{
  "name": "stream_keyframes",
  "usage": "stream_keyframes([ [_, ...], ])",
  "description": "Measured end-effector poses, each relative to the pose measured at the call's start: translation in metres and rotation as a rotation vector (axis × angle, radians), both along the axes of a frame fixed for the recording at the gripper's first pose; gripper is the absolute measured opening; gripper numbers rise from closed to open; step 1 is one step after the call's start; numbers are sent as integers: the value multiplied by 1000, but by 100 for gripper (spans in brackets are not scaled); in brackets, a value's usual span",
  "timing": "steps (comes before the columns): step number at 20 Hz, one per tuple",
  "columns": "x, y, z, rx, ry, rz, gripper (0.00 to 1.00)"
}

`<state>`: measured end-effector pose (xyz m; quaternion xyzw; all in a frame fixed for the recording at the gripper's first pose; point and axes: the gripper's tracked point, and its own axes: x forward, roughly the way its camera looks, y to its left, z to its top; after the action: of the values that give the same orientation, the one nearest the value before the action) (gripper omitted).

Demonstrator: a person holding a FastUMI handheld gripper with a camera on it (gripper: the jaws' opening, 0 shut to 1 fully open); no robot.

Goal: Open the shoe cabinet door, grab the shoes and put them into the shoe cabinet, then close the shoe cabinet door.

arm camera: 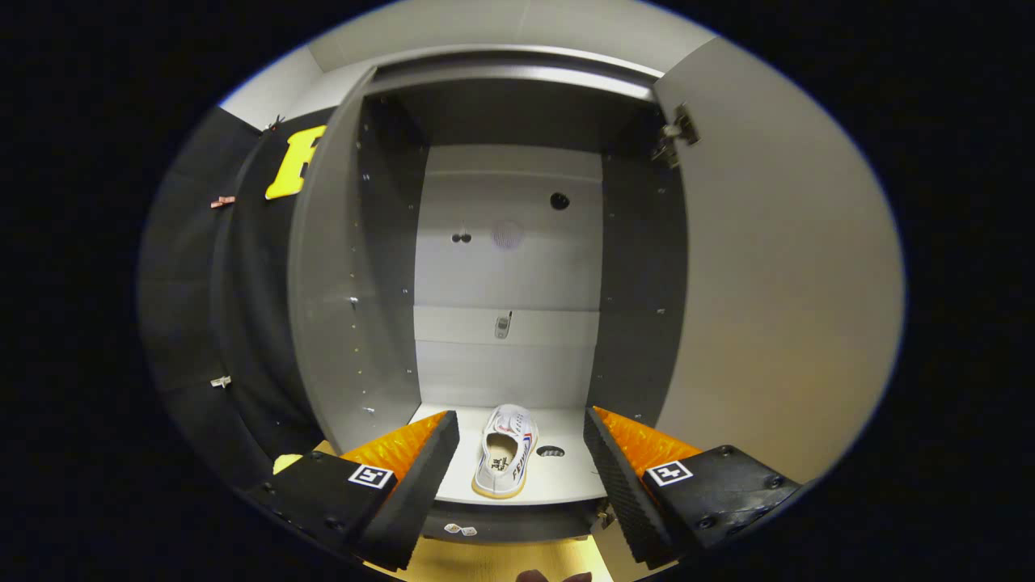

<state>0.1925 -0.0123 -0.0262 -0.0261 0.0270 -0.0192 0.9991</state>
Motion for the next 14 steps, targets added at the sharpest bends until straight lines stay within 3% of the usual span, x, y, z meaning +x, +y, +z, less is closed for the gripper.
stream_keyframes([
  [14,-236,-78,27,-16,-101,-135,97],
])
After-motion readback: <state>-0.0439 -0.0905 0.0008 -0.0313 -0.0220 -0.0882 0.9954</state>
